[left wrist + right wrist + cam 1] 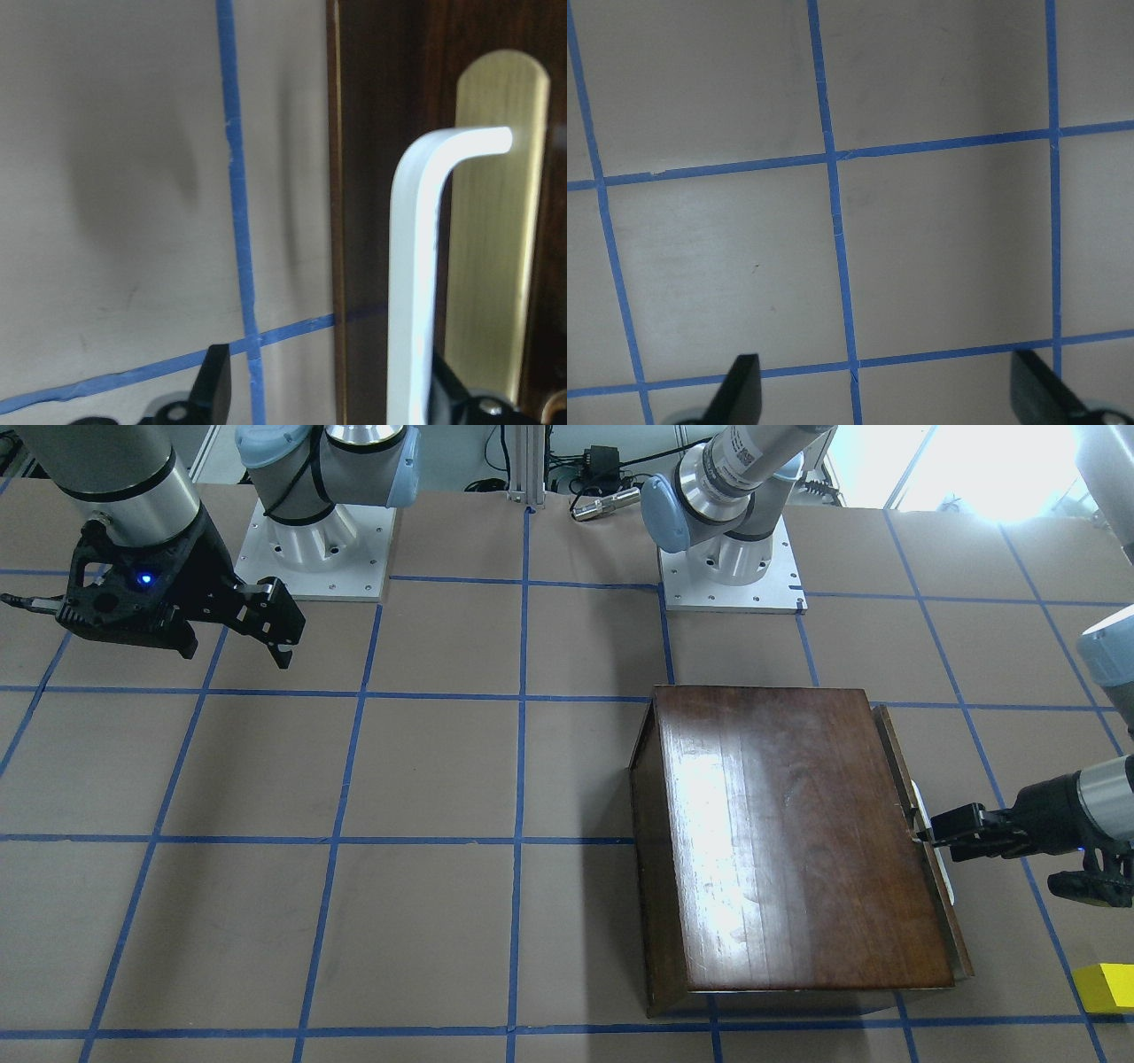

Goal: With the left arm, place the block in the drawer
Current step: 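Pull the drawer handle outward with the left gripper to open drawer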

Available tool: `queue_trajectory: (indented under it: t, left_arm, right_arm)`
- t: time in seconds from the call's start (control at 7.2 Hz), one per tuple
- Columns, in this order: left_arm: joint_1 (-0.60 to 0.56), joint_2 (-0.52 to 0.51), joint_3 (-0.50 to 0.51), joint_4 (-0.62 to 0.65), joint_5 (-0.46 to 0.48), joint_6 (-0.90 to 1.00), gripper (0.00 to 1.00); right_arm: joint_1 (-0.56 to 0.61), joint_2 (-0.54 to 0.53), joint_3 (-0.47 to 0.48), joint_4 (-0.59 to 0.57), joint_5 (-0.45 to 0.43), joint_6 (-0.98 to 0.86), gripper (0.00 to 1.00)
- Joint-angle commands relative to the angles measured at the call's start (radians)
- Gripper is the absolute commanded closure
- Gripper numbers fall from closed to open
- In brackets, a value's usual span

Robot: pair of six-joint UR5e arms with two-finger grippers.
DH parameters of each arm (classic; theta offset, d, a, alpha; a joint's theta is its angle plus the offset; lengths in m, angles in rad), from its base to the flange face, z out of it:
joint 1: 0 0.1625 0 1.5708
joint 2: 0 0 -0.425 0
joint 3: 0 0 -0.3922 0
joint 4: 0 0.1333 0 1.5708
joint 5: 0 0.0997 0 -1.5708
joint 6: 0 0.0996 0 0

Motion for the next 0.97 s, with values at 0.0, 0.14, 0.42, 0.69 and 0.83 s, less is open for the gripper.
queue_trajectory:
  t: [0.0,0.14,0.42,0.69,0.83]
  left_arm:
    - [0.008,0.003,0.011,0.001,0.034,0.002,0.25]
    - [0.029,0.003,0.014,0.001,0.036,0.002,0.25]
    - [0.039,0.003,0.014,0.004,0.081,0.004,0.25]
    - [0.046,0.002,0.017,0.018,0.106,0.031,0.26]
    - [0.051,0.002,0.017,0.024,0.126,0.032,0.26]
  right_arm:
    - [0.000,0.000,0.000,0.000,0.000,0.000,0.00]
    - [0.000,0.000,0.000,0.000,-0.001,0.000,0.00]
    - [0.000,0.000,0.002,0.000,0.000,0.000,0.00]
    - [0.000,0.000,0.000,0.000,0.000,0.000,0.00]
    - [0.000,0.000,0.000,0.000,0.000,0.000,0.00]
